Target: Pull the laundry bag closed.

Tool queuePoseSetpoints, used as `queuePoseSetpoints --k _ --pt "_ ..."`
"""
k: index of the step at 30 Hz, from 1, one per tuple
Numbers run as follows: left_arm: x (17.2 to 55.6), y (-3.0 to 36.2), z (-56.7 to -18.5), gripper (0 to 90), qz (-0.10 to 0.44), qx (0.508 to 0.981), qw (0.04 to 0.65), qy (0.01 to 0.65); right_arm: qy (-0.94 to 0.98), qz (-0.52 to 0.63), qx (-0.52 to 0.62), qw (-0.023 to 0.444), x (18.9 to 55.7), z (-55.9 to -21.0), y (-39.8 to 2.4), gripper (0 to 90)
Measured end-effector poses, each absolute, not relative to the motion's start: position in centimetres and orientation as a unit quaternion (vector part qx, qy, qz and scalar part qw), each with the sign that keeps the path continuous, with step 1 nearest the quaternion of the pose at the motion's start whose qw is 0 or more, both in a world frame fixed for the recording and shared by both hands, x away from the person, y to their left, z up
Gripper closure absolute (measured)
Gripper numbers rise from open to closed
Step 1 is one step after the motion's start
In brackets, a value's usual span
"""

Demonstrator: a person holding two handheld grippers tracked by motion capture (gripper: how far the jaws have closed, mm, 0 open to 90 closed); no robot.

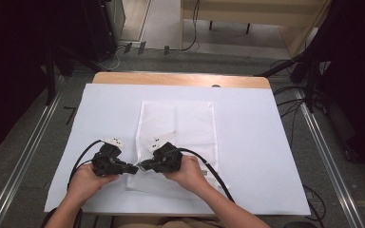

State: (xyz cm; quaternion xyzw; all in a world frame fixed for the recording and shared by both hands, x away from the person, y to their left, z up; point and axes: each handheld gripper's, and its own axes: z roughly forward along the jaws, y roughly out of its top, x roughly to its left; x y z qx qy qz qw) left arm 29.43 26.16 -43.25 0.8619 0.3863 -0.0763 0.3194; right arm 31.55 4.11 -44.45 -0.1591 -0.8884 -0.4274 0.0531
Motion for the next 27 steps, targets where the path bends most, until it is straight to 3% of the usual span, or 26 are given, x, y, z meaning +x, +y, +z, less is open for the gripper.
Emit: queuePoseSetpoints --k 8,15,27 --pt "29.6 25.6 -43.5 89.9 -0.074 0.865 0.316 0.382 -0.882 -0.434 -0.173 0.058 31.5 -44.5 3.7 88.4" --pt "29.7 26.6 -43.4 81.3 -0.078 0.856 0.338 0.384 -0.879 -0.435 -0.183 0.064 31.8 -44.8 4.0 88.3" --pt "29.7 26.4 -43.2 90.0 -0.094 0.854 0.33 0.391 -0.88 -0.436 -0.174 0.071 31.9 -44.8 4.0 88.4"
